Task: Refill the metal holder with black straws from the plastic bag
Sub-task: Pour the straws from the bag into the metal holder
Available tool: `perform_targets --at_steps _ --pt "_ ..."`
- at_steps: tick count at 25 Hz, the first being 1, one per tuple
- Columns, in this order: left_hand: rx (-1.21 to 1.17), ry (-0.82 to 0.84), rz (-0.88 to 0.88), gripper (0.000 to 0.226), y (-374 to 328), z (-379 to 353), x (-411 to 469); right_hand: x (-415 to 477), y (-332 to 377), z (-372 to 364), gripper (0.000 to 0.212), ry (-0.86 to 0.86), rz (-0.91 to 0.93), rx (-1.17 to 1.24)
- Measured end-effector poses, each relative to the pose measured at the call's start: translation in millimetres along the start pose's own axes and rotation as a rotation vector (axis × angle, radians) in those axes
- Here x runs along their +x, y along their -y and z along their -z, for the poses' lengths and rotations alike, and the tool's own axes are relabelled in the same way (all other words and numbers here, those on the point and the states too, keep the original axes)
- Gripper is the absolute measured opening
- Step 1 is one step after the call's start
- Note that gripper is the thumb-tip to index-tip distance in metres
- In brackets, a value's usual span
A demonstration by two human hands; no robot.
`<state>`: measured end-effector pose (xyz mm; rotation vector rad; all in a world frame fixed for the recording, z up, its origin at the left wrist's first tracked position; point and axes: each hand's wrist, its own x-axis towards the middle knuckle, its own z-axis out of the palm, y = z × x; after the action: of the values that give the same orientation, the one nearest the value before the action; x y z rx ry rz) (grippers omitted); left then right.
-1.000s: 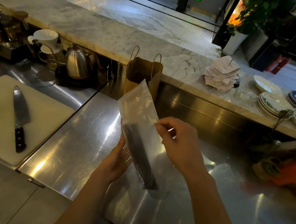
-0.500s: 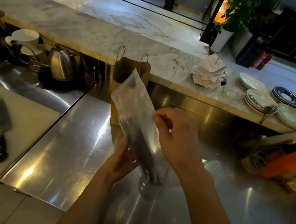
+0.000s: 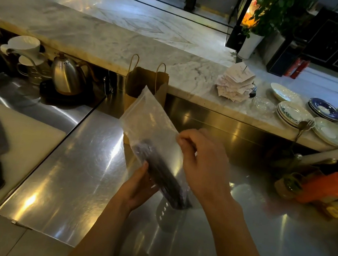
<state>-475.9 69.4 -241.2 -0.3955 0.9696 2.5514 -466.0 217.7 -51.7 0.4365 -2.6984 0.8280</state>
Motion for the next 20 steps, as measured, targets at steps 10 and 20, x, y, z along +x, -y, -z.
perform_targets --at_steps 10,20 --pt "-0.049 0.234 -0.027 0.074 5 -26 -7 -8 -24 27 0.014 -0.103 -0.044 0.103" --pt "-0.128 0.044 -0.065 0.056 16 -94 -23 -40 -70 73 0.026 -0.105 -0.292 0.319"
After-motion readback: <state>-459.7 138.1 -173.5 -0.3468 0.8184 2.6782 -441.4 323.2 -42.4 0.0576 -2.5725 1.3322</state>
